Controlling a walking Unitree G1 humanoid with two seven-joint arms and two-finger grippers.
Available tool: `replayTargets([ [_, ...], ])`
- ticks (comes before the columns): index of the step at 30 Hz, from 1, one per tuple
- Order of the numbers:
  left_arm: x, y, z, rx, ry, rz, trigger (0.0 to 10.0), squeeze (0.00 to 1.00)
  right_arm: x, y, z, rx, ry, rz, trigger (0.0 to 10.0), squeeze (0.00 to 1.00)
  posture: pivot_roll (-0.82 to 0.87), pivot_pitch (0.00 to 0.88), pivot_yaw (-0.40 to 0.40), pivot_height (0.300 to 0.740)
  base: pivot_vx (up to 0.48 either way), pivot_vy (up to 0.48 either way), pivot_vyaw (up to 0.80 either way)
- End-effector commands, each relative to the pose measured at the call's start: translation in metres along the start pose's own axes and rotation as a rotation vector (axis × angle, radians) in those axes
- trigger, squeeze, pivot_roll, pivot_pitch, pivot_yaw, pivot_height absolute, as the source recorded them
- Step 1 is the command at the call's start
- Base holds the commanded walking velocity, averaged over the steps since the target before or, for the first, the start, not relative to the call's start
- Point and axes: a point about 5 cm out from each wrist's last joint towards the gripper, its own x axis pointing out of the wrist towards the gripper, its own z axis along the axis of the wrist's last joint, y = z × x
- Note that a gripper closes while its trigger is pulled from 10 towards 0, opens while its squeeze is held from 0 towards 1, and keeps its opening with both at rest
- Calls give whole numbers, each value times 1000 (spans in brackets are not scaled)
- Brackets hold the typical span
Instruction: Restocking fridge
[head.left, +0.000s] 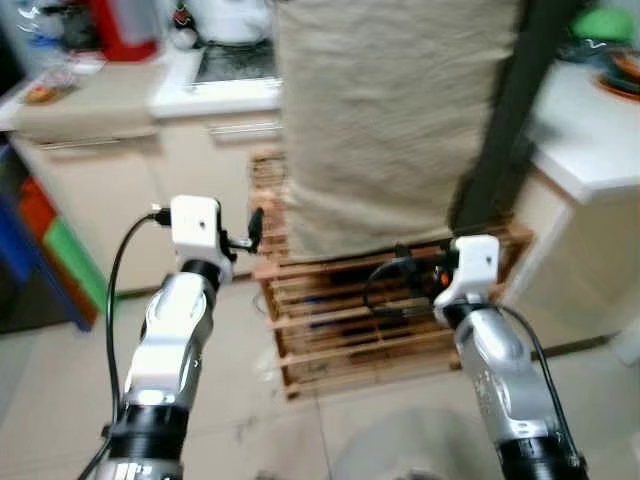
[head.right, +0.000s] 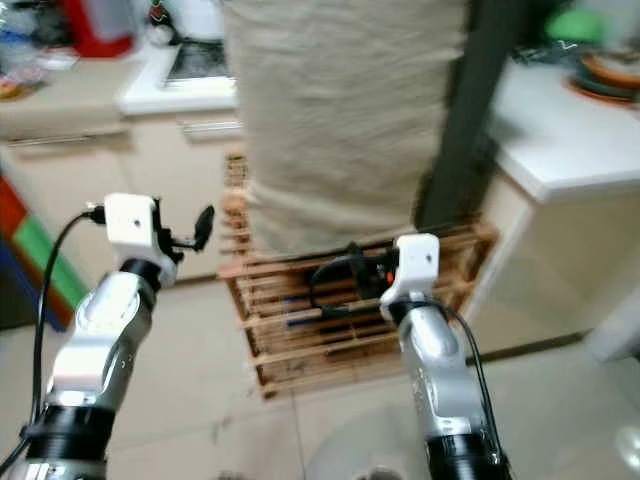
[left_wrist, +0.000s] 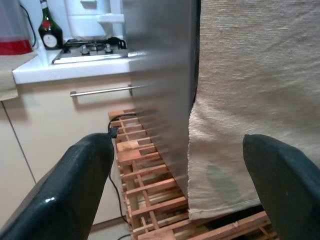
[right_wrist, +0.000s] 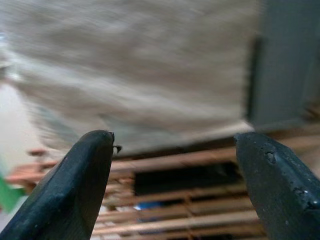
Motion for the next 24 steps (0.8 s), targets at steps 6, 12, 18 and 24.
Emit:
replayTargets([
  [6,3,11,-4,-22,29,35,10000,0,-8,-15,5,-10,-26,-69,10000,0,-117,0,100,740,0,480,-800],
  [12,4,10,-6,-2,31,26,10000,0,-11,-19,3,-5,-23,-93,10000,0,-114,0,96,740,0,480,-800],
  [18,3,10,-5,-18,19,18,10000,0,-10,-19,2,3,-24,-103,10000,0,-110,0,96,740,0,480,-800],
  [24,-2,11,-6,-32,7,-12,10000,0,-10,-19,3,10,-28,-114,10000,0,-108,0,89,740,0,480,-800],
])
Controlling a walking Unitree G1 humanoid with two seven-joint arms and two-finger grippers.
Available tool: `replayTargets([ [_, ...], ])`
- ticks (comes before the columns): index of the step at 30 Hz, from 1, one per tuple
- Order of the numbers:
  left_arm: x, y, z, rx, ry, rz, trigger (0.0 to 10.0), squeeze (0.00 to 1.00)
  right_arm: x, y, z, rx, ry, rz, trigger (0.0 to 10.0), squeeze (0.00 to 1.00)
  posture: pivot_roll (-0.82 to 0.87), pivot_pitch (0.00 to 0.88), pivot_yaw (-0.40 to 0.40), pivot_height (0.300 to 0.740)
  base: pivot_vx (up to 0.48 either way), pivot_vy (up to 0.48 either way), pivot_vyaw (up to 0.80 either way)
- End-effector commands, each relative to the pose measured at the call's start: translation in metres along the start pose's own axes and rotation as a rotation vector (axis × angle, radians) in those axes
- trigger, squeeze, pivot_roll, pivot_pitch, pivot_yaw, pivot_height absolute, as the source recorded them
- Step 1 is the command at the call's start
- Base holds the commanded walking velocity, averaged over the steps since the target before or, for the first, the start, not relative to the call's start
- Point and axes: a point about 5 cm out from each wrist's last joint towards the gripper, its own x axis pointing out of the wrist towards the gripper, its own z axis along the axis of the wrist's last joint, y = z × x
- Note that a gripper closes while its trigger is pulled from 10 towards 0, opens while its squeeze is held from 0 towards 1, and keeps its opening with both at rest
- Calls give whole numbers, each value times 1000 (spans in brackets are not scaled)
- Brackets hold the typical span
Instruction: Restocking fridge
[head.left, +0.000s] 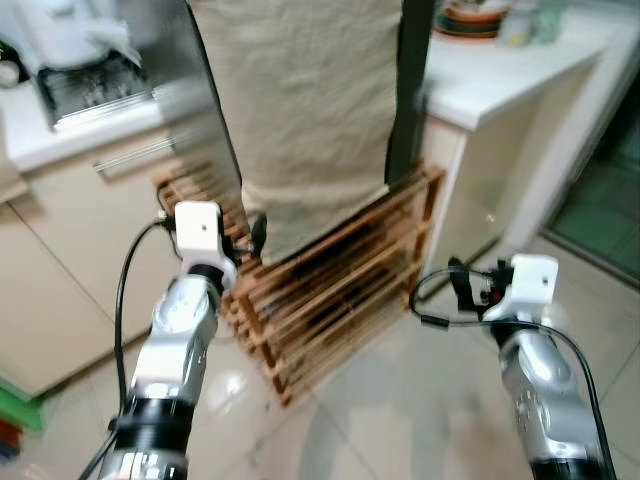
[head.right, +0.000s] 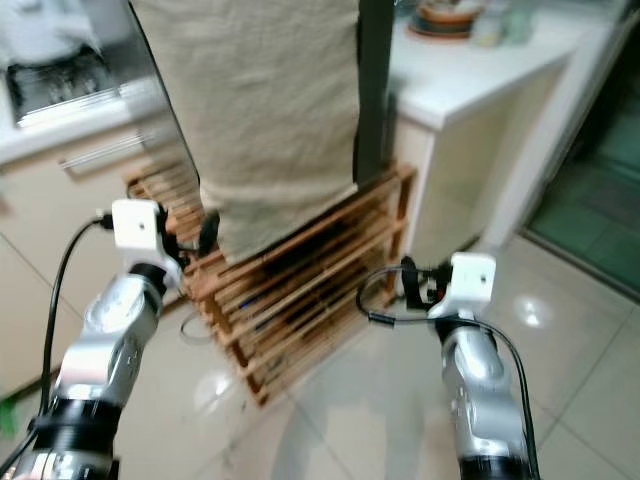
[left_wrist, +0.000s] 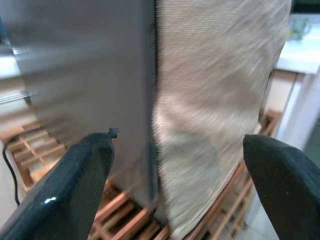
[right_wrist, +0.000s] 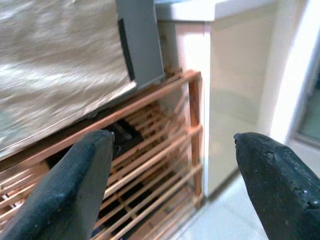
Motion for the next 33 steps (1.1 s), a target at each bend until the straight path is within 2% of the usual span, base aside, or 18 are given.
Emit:
replayTargets([
  [1,-1,3,0,3,-1,-2,10000,0,2,3,7,-11,-26,10,10000,0,-108,0,87,740,0,480,-800],
  [8,-1,-9,-1,6,-9,-56,10000,0,3,7,10,-27,-37,23,10000,0,-114,0,78,740,0,480,-800],
  [18,-1,-8,1,-7,-38,-30,10000,0,6,12,16,-40,-49,42,10000,0,-131,0,76,740,0,480,-800],
  [23,-1,-9,4,7,-55,-30,10000,0,7,12,21,-94,-76,26,10000,0,-127,0,72,740,0,256,-165],
  [28,2,-16,21,41,-118,-52,10000,0,10,15,54,-126,-222,-9,10000,0,-119,0,68,740,0,0,0],
  [29,2,-16,21,41,-118,-52,10000,0,10,15,54,-126,-222,-9,10000,0,-119,0,68,740,0,0,0],
  [30,6,-18,30,41,-136,-48,10000,0,9,16,62,-130,-251,-26,10000,0,-115,0,66,740,0,0,0],
  [33,12,-23,45,53,-177,-62,10000,0,9,18,68,-113,-255,-43,10000,0,-113,0,65,740,0,0,0],
])
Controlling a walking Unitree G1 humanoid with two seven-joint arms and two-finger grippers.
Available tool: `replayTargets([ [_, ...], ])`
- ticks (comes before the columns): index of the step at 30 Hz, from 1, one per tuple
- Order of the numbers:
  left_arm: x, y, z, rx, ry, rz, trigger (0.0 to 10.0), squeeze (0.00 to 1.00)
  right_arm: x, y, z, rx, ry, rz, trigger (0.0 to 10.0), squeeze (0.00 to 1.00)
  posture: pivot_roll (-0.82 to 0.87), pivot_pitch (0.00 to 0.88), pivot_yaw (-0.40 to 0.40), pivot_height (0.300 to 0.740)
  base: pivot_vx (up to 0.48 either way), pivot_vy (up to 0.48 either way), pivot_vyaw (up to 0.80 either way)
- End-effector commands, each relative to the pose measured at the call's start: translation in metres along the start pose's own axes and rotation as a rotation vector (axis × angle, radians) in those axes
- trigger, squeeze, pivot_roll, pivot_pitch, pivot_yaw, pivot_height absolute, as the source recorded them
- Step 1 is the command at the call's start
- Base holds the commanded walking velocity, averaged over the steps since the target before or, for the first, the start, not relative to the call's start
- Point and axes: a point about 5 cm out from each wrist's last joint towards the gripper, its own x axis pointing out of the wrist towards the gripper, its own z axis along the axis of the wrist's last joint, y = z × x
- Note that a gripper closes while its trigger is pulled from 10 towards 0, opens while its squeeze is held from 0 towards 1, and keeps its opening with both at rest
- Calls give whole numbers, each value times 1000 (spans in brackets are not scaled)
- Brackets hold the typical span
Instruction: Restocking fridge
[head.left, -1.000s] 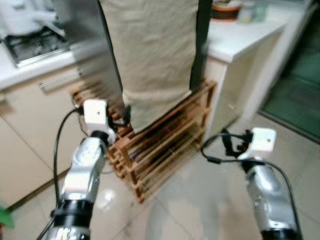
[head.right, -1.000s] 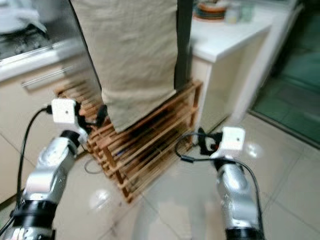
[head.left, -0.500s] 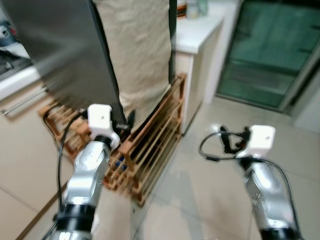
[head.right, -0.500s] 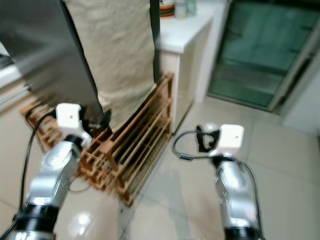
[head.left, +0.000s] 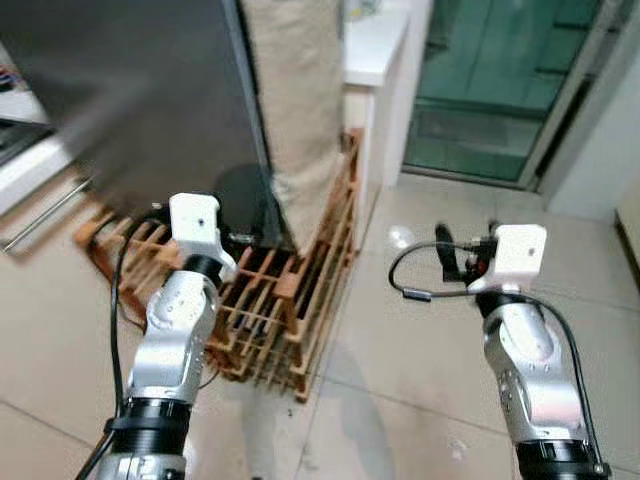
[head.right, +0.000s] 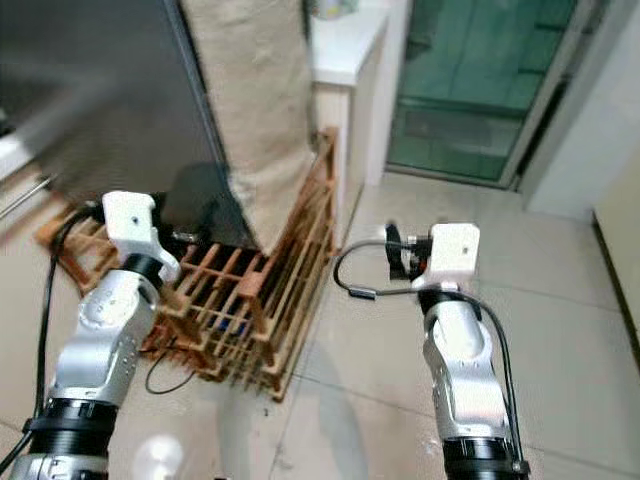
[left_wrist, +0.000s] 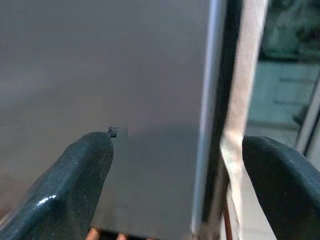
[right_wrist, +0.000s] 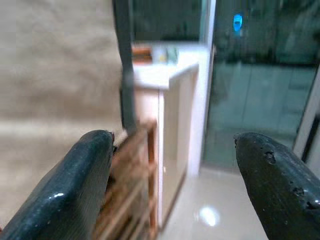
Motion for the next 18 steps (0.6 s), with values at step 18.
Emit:
replayTargets([
  [18,0,-33,29,-71,-48,-140,10000,0,-15,0,2,-43,33,-51,10000,0,-128,0,86,740,0,0,-256],
])
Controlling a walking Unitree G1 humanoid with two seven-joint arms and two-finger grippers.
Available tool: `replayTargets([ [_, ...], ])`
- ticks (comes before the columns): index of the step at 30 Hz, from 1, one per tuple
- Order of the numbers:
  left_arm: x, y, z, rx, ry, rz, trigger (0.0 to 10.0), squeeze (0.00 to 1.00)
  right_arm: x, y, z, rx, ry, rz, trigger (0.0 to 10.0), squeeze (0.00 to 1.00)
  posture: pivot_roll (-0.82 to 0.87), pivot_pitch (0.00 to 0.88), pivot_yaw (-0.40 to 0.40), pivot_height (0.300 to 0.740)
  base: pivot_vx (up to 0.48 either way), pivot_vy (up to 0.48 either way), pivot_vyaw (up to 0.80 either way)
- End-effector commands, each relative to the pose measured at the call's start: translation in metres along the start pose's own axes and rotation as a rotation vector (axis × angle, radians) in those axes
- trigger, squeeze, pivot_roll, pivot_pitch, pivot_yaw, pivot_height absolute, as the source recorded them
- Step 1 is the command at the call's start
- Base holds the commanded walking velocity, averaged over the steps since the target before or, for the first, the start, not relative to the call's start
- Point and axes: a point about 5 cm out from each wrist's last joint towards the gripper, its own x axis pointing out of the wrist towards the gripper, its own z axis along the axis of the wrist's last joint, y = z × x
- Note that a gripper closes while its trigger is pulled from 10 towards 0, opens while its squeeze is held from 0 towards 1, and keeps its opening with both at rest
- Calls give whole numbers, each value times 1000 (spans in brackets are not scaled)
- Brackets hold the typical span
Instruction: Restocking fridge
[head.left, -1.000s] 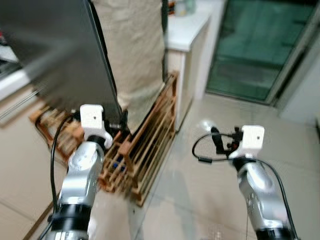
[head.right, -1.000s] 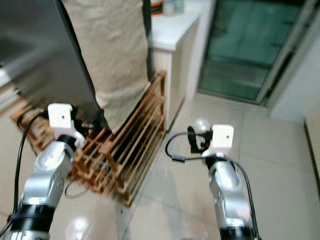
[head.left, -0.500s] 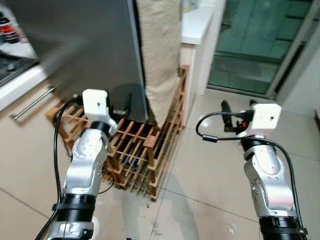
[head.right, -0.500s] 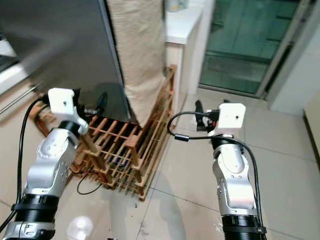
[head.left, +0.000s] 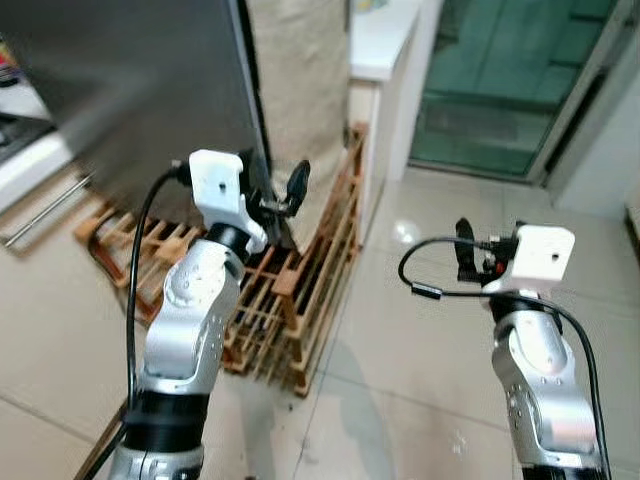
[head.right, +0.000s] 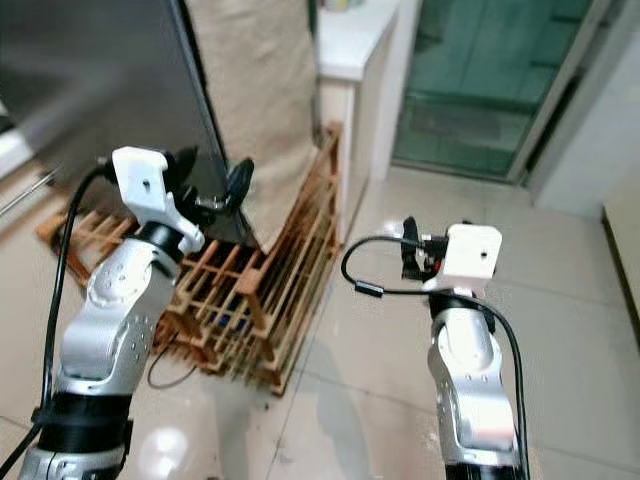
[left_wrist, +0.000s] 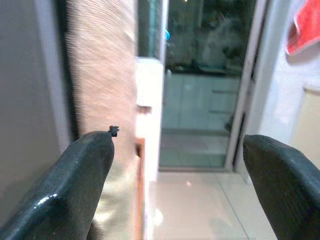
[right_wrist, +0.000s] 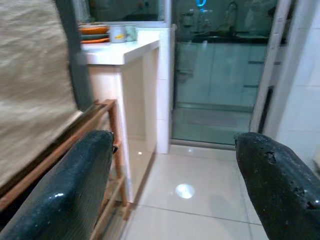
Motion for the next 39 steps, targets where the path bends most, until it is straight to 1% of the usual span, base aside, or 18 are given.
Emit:
replayTargets([
  [1,1,5,-2,9,27,35,10000,0,5,4,7,-20,-32,20,10000,0,-128,0,86,740,0,0,0],
  [7,6,20,-6,10,51,152,10000,0,16,3,12,-27,-45,38,10000,0,-127,0,83,740,0,0,0],
  [10,16,34,-7,-10,69,227,10000,0,22,7,13,-37,-43,83,10000,0,-126,0,77,740,0,0,0],
  [13,13,34,-9,7,83,207,10000,0,21,8,11,-34,-36,86,10000,0,-127,0,78,740,0,0,0],
  [14,6,33,-13,25,97,175,10000,0,19,8,9,-27,-30,82,10000,0,-129,0,80,740,0,0,0],
  [15,6,33,-13,25,97,175,10000,0,19,8,9,-27,-30,82,10000,0,-129,0,80,740,0,0,0],
  [16,-2,32,-15,45,92,147,10000,0,14,7,8,-27,-30,81,10000,0,-127,0,79,740,0,0,0],
  [17,-24,32,-15,89,70,113,10000,0,-2,4,6,-26,-37,76,10000,0,-121,0,71,740,0,0,0],
  [18,-34,33,-14,76,58,118,10000,0,-11,3,5,-31,-41,73,10000,0,-120,0,70,740,0,0,0],
  [19,-39,34,-13,63,50,127,10000,0,-16,2,5,-34,-44,72,10000,0,-120,0,70,740,0,0,0],
  [21,-59,34,-7,55,33,163,10000,0,-33,-1,7,-55,-57,69,10000,0,-122,0,60,740,0,0,0],
  [23,-72,32,3,59,16,188,10000,0,-46,-6,14,-75,-85,61,10000,0,-117,0,49,740,0,0,0],
  [25,-71,30,13,46,-14,218,10000,0,-49,-11,19,-72,-108,36,10000,0,-110,0,40,740,0,0,0],
  [26,-65,25,16,68,-28,212,10000,0,-46,-12,21,-61,-116,31,10000,0,-112,0,36,740,0,0,0],
  [29,-59,18,12,75,-33,196,10000,0,-39,-7,24,-65,-135,51,10000,0,-113,0,36,740,0,0,0],
  [33,-61,21,7,28,-28,237,10000,0,-33,-5,29,-70,-164,52,10000,0,-122,0,37,740,0,0,0],
  [37,-65,22,1,-8,26,256,10000,0,-32,-6,20,-74,-120,59,10000,0,-127,0,38,740,450,0,0],
  [39,-59,23,1,9,26,273,10000,0,-30,-5,16,-76,-97,76,10000,0,-131,0,39,740,480,0,0],
])
